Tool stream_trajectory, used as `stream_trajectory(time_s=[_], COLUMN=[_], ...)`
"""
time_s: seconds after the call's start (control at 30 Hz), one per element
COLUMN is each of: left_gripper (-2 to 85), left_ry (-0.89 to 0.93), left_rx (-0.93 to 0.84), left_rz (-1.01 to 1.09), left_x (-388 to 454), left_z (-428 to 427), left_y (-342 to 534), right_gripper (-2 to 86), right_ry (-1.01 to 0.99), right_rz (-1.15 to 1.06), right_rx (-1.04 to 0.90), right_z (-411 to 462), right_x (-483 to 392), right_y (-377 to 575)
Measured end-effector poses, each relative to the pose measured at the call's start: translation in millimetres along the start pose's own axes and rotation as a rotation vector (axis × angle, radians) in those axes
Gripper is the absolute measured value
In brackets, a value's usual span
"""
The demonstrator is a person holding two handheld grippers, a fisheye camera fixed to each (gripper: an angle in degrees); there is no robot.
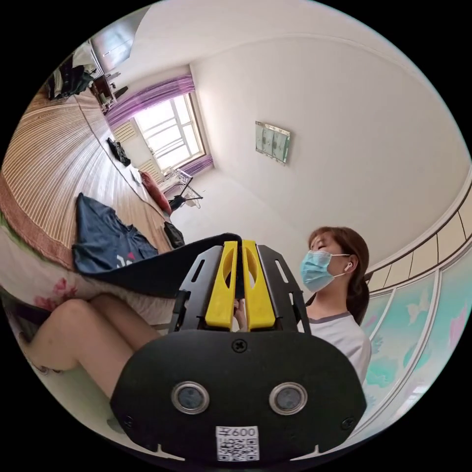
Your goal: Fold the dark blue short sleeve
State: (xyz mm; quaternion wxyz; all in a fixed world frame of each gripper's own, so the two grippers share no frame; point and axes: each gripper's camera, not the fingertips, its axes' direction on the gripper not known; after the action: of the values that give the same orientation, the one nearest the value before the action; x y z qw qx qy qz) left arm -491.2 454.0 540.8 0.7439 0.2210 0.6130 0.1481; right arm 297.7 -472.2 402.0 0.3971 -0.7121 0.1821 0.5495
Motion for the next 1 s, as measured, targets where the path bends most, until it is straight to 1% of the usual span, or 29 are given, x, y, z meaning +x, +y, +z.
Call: stream_trajectory(time_s=[0.1,0.13,0.23,0.43,0.5,0.53,0.6,0.67,0.7,0.77,0.83,1.0], left_gripper=[1.8,1.8,1.8,1.9,1.8,1.8,1.8,1.9,1.9,1.9,1.9,2.0], left_ry=[0.041,0.053,0.069,-0.047,-0.086,-0.07,-0.077,-0.125,-0.147,-0.141,-0.146,-0.108], left_rx=[0.038,0.055,0.083,0.065,0.027,-0.014,-0.026,-0.015,-0.014,-0.009,0.02,0.042], left_rz=[-0.011,-0.042,-0.095,-0.197,-0.249,-0.291,-0.385,-0.448,-0.483,-0.514,-0.551,-0.587], left_x=[-18.5,-32.6,-63.0,-155.2,-207.4,-240.2,-288.1,-324.2,-345.2,-372.3,-400.5,-439.8], left_z=[1.3,2.7,9.2,26.7,35.4,40.5,45.9,50.2,53.2,57.3,58.1,66.2], left_y=[-29.4,-42.2,-68.6,-152.3,-191.7,-213.0,-234.8,-250.7,-260.6,-274.4,-289.5,-316.8], right_gripper=[-0.8,-0.8,-0.8,-0.8,-0.8,-0.8,-0.8,-0.8,-0.8,-0.8,-0.8,-0.8], right_ry=[0.019,0.008,0.059,0.223,0.289,0.337,0.417,0.426,0.425,0.488,0.496,0.53], right_rz=[0.022,0.024,0.028,0.114,0.142,0.135,0.192,0.293,0.311,0.334,0.357,0.392], right_rx=[0.021,0.005,-0.004,-0.02,-0.011,-0.004,0.031,0.042,0.036,0.007,0.0,0.022], right_z=[16.1,26.1,55.0,120.7,138.6,149.8,164.8,186.9,192.7,217.1,231.1,259.4], right_x=[11.0,20.7,50.9,154.4,186.1,205.4,239.1,286.8,297.4,327.0,345.5,382.7], right_y=[-34.7,-49.5,-85.1,-153.3,-168.3,-177.7,-188.5,-201.3,-204.7,-218.0,-228.2,-250.2])
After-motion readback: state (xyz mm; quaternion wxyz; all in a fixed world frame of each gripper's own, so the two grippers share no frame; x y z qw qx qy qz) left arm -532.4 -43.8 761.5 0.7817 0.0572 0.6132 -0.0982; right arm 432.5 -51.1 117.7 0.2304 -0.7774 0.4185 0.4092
